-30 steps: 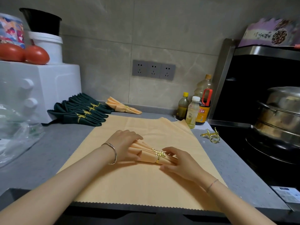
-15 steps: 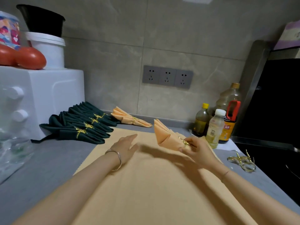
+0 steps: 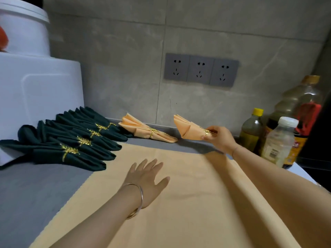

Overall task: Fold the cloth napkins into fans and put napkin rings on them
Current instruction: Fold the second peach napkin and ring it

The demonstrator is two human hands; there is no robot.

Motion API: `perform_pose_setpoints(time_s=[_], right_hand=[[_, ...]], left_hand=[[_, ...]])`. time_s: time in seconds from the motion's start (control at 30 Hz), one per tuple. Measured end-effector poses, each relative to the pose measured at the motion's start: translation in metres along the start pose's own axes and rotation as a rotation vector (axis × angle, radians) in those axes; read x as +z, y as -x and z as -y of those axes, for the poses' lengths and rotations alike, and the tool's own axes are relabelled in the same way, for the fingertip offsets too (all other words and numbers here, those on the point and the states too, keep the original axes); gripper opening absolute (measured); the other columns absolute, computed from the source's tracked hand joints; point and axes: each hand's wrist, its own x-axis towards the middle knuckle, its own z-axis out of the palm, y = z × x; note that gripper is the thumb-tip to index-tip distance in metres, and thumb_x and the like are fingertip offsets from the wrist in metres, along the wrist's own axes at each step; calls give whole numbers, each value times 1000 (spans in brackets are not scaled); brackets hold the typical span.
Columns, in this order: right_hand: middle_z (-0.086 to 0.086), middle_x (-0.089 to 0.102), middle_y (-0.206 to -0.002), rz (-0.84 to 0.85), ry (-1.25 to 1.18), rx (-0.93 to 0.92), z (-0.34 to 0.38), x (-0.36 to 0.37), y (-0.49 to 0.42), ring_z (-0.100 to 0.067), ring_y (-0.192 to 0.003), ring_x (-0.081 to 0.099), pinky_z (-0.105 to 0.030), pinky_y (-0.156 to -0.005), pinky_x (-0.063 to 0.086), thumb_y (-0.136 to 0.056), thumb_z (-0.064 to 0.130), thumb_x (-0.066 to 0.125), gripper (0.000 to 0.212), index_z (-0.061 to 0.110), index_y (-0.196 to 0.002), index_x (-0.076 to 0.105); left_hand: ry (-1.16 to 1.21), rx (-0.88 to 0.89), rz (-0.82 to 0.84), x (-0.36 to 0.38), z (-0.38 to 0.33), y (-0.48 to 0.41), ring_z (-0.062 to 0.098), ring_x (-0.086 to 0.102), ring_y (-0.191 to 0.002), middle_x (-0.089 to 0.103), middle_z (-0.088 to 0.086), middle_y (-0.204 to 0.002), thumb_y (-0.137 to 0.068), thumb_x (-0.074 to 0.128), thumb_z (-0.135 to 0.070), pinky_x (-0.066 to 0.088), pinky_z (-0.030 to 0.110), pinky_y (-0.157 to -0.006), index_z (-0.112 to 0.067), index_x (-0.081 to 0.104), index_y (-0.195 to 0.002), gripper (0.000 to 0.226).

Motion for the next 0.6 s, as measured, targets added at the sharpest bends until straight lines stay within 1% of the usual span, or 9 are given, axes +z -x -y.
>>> perform_pose_setpoints(time_s=[0.03,0.1,0.17,0.27,0.37,0.43,0.47,0.53,0.6], right_hand=[[-6,68,-101,11,20,13,-4,6,-3,-24,-94,60,-32,-79,44,-79,26,75,34,13,-108,67],[-6,67,-107,31,27,46,-13,21,-11,-24,-98,60,-33,-85,47,-79,29,75,38,13,-112,65],[-6,67,-110,26,-14,80,-21,34,-17,-25,-102,60,-38,-92,48,-76,30,77,38,17,-109,64],[-3,68,-111,4,-5,134,-27,47,-26,-26,-106,59,-40,-95,46,-74,38,78,36,26,-104,62],[-3,66,-118,-22,118,122,-26,46,-25,-25,-112,56,-35,-95,42,-76,42,74,45,23,-116,63],[-3,59,-127,-50,215,87,-20,40,-16,-24,-119,51,-36,-98,38,-80,41,71,51,20,-125,57],[-4,56,-130,-69,226,68,-17,37,-9,-24,-122,49,-36,-99,36,-83,40,69,50,19,-126,56],[-5,54,-129,-102,165,21,-10,27,14,-24,-121,48,-36,-99,35,-86,35,65,43,17,-124,56],[-5,54,-127,-97,72,-12,0,18,49,-25,-120,49,-34,-99,35,-87,28,64,39,15,-123,56]], left_hand=[[4,-2,-1,-1,-1,2,13,-8,-147,-6,-14,-159,-97,15,-59,-4,37,-119,-37,3,-151,60],[4,-6,-7,0,-1,1,13,-9,-147,-6,-15,-159,-97,15,-59,-4,37,-119,-38,3,-151,60],[3,-12,-10,0,-2,0,12,-9,-147,-6,-15,-159,-97,15,-59,-5,37,-119,-38,3,-151,59],[2,-13,-3,0,-2,2,12,-10,-146,-7,-15,-159,-97,15,-59,-5,37,-119,-38,3,-151,59],[3,-15,0,0,-2,2,11,-10,-146,-7,-16,-159,-97,15,-59,-5,37,-119,-38,3,-151,59],[0,-15,13,0,-2,3,12,-10,-146,-7,-15,-159,-97,15,-59,-5,37,-119,-38,3,-151,60],[4,-16,19,0,-2,2,12,-10,-147,-7,-15,-159,-97,15,-59,-5,38,-119,-38,3,-151,60],[5,-19,28,-2,-2,3,13,-9,-147,-7,-14,-159,-97,15,-59,-5,38,-119,-37,4,-151,60],[15,-12,44,-5,-3,4,13,-8,-147,-6,-13,-159,-97,15,-59,-5,38,-119,-35,4,-152,60]])
